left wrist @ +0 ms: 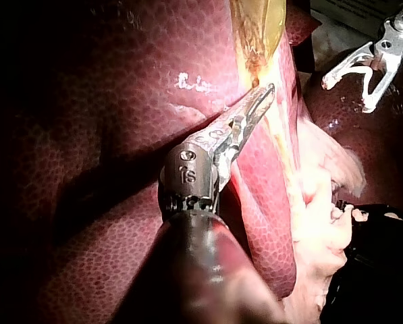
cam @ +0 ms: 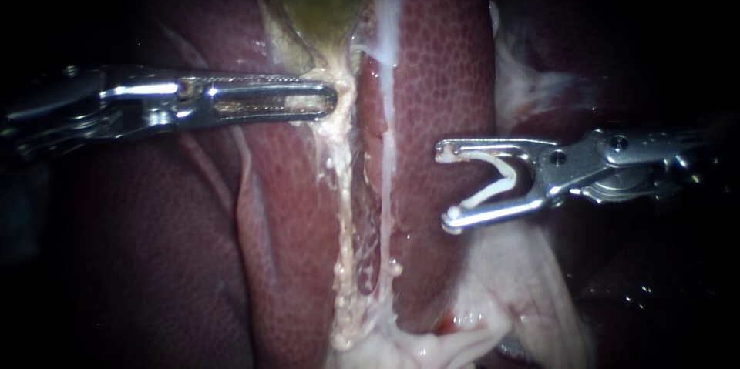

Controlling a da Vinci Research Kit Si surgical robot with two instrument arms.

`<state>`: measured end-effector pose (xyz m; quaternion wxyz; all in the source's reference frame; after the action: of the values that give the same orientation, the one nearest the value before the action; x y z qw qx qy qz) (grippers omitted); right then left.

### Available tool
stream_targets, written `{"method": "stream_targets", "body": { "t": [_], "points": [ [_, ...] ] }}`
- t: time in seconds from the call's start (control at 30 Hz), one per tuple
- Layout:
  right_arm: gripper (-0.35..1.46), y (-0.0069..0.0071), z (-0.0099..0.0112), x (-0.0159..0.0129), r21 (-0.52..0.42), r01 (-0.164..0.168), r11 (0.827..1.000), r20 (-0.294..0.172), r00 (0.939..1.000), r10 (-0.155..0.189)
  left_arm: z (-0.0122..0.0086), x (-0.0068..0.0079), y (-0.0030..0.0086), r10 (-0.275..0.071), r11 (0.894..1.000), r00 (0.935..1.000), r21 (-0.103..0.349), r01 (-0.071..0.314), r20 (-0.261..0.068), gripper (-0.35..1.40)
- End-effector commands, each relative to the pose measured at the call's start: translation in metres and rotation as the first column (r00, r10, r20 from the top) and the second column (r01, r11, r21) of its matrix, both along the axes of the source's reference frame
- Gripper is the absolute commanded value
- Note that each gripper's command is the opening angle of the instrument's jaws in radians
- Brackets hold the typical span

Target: Clipping first clip left tube

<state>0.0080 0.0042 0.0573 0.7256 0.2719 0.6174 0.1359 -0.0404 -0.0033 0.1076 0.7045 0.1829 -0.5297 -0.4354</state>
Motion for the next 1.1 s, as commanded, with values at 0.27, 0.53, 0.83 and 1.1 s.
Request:
{"method": "stream_targets", "body": {
  "t": [0.27, 0.53, 0.83, 1.1],
  "points": [
    [0.60, 0.0000, 0.0000, 0.0000, 0.000, 0.000, 1.000, 0.000, 1.0000, 0.000, -0.0003, 0.0003, 0.0000, 0.001, 1.000, 1.0000, 0.001, -0.001, 0.001, -0.35],
    [0.60, -0.0001, 0.0001, 0.0001, 0.000, 0.000, 1.000, 0.000, 1.0000, 0.000, -0.0029, 0.0023, 0.0014, 0.005, 1.000, 1.0000, 0.016, -0.005, 0.007, -0.35],
    [0.60, -0.0001, 0.0001, 0.0001, 0.000, -0.001, 1.000, 0.000, 1.0000, 0.001, -0.0071, 0.0054, 0.0034, -0.034, 0.999, 0.9994, 0.013, 0.034, 0.008, -0.35],
    [0.60, -0.0001, 0.0001, 0.0003, -0.001, -0.002, 1.000, -0.001, 1.0000, 0.002, -0.0079, 0.0063, 0.0036, -0.042, 0.999, 0.9991, 0.008, 0.042, 0.010, -0.35]
  ]
}}
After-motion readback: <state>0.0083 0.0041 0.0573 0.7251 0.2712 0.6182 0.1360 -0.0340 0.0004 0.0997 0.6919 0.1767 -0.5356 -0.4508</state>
